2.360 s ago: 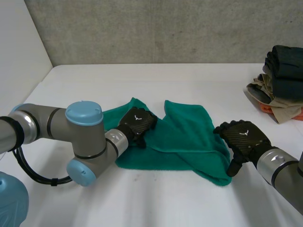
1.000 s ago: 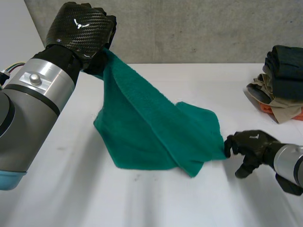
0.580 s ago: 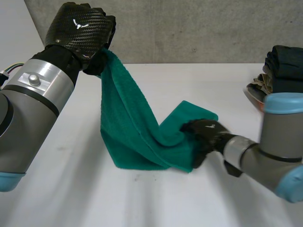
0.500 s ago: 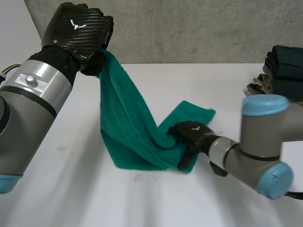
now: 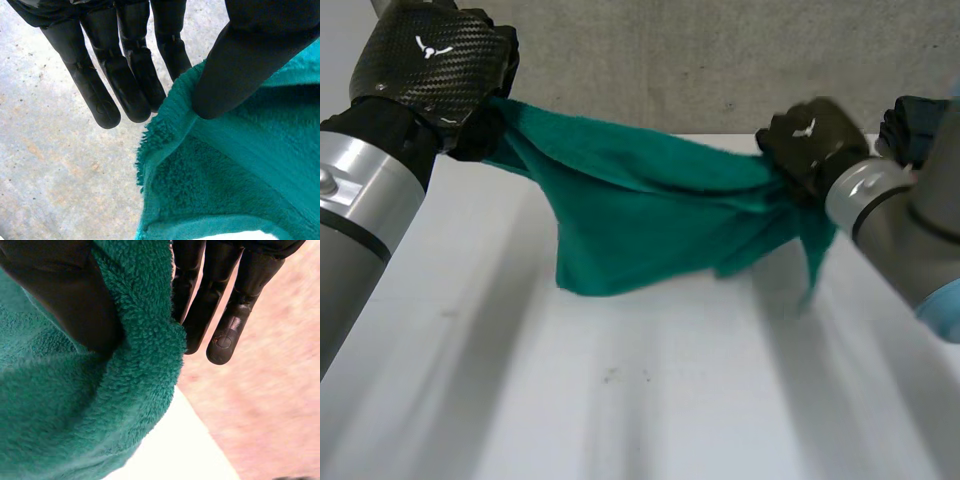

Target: Fold the laundry.

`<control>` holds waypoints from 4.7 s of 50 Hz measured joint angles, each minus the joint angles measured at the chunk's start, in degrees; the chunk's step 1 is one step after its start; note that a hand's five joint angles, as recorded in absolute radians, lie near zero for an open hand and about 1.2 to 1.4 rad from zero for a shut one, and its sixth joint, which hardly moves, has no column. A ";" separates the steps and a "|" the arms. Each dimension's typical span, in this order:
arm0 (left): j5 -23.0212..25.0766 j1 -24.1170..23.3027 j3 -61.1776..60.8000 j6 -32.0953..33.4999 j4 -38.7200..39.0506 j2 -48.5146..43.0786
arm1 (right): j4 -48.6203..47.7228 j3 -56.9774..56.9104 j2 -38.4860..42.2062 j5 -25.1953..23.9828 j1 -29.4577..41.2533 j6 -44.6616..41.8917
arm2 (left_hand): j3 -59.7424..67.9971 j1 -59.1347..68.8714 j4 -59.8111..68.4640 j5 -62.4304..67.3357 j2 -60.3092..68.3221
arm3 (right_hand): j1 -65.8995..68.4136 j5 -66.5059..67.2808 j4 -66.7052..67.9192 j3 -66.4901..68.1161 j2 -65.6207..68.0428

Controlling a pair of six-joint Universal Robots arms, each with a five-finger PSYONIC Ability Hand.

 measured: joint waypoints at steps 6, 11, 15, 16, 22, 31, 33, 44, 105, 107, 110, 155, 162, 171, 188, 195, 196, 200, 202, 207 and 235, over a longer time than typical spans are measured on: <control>0.00 -0.05 -2.77 -0.33 -0.02 1.03 | 0.83 -3.34 -1.23 -4.69 0.93 -9.84 | 0.00 0.00 0.00 0.00 0.00 | 0.00 0.35 0.00 0.00 0.00; 0.02 0.09 -5.99 -1.30 0.05 0.93 | 0.90 -4.49 3.65 -14.17 3.27 -14.59 | 0.00 0.00 0.01 0.00 0.06 | 0.00 0.75 0.00 0.00 0.00; 0.03 0.28 -7.86 -2.21 0.12 0.45 | 1.08 -4.63 9.01 -19.17 5.05 -16.71 | 0.01 0.00 0.00 0.00 0.06 | -9.76 -10.58 -13.35 -13.08 -14.10; 0.03 0.30 -7.99 -2.29 0.12 0.39 | 1.08 -4.65 9.56 -19.42 5.20 -16.85 | 0.01 0.00 0.00 0.00 0.06 | -12.50 -13.68 -16.65 -16.43 -16.37; 0.10 0.87 -9.09 -3.10 0.23 -1.08 | 0.60 -5.15 15.00 -17.82 6.37 -14.16 | 0.02 0.00 0.00 0.00 0.06 | -43.11 -50.90 -54.37 -54.75 -54.12; 0.26 2.38 -8.15 -3.08 0.48 -2.07 | -0.05 -3.02 9.13 -12.28 2.09 9.97 | 0.02 0.00 0.00 0.00 0.06 | -43.38 -51.39 -54.58 -55.39 -54.64; 0.27 2.76 -7.76 -3.08 0.50 -2.06 | 0.71 -0.63 5.78 -11.82 -1.44 18.93 | 0.02 0.00 0.00 0.00 0.06 | -43.33 -51.37 -54.49 -55.19 -54.47; 0.32 3.05 -7.21 -3.12 0.57 -1.97 | 6.09 13.52 1.06 -13.41 -11.80 25.15 | 0.02 0.00 0.01 0.00 0.06 | -31.22 -38.31 -40.24 -39.88 -39.61; 0.38 5.32 -7.80 -3.02 0.43 -2.96 | -6.57 -0.21 19.28 -14.46 -5.70 12.69 | 0.02 0.00 0.00 0.00 0.06 | 0.60 0.36 -0.01 0.07 0.27; 0.38 5.70 -7.76 -2.97 0.33 -2.94 | -4.80 -0.61 17.18 -14.38 -5.84 12.02 | 0.02 0.00 0.00 0.00 0.06 | 0.60 0.36 -0.01 0.07 0.27; 0.39 6.99 -7.80 -2.79 -0.09 -2.89 | 1.04 -1.23 11.42 -14.32 -6.50 9.40 | 0.02 0.00 0.01 0.00 0.06 | 0.60 0.36 -0.01 0.07 0.27; 0.16 12.05 35.85 4.35 25.50 -33.16 | -24.15 -23.44 10.53 -2.40 -10.54 8.67 | 0.19 0.00 0.21 0.00 0.17 | 0.60 0.38 0.01 0.07 0.27; 0.29 11.50 24.51 3.30 28.13 -31.48 | -25.09 -19.21 9.93 -2.09 -10.16 8.95 | 0.19 0.00 0.22 0.00 0.19 | 0.60 0.58 0.01 0.07 0.27; 0.76 10.06 7.76 1.92 27.15 -32.39 | -18.37 -7.47 12.74 -5.16 -9.76 8.80 | 0.21 0.00 0.24 0.00 0.24 | 0.60 1.01 0.02 0.07 0.27; 0.93 7.34 -8.03 0.97 26.73 -31.29 | -5.13 7.99 16.91 -5.65 -8.61 8.72 | 0.21 0.00 0.24 0.00 0.25 | -18.51 -22.41 -26.00 -26.23 -26.02; 0.96 7.73 -8.98 0.84 25.83 -28.05 | -2.85 8.56 14.65 -5.72 -8.68 8.80 | 0.21 0.00 0.24 0.00 0.25 | -27.91 -35.09 -37.76 -37.49 -36.81; 0.96 7.74 -9.07 0.84 25.71 -27.79 | -2.60 8.44 14.51 -5.73 -8.65 8.78 | 0.21 0.00 0.24 0.00 0.25 | -27.91 -35.09 -37.76 -37.48 -36.81; 0.96 7.69 -9.25 0.83 25.46 -27.42 | -2.22 7.88 14.27 -5.76 -8.46 8.70 | 0.21 0.00 0.24 0.00 0.25 | -27.91 -35.07 -37.76 -37.46 -36.81; 0.96 7.65 -9.27 0.83 25.38 -27.38 | -2.14 7.41 14.19 -5.84 -8.30 8.64 | 0.21 0.00 0.24 0.00 0.25 | -27.29 -34.45 -37.13 -36.50 -35.92; 0.96 7.65 -9.22 0.83 25.24 -27.42 | -2.18 5.82 14.80 -6.34 -8.00 8.39 | 0.21 0.00 0.24 0.00 0.25 | -7.34 -11.89 -13.33 -12.74 -11.48; 1.46 11.26 -9.37 1.73 -8.41 -3.47 | 33.84 -0.04 -6.37 -6.92 -14.03 -16.44 | 0.21 0.00 0.25 0.00 0.25 | 1.92 1.49 0.06 0.18 0.25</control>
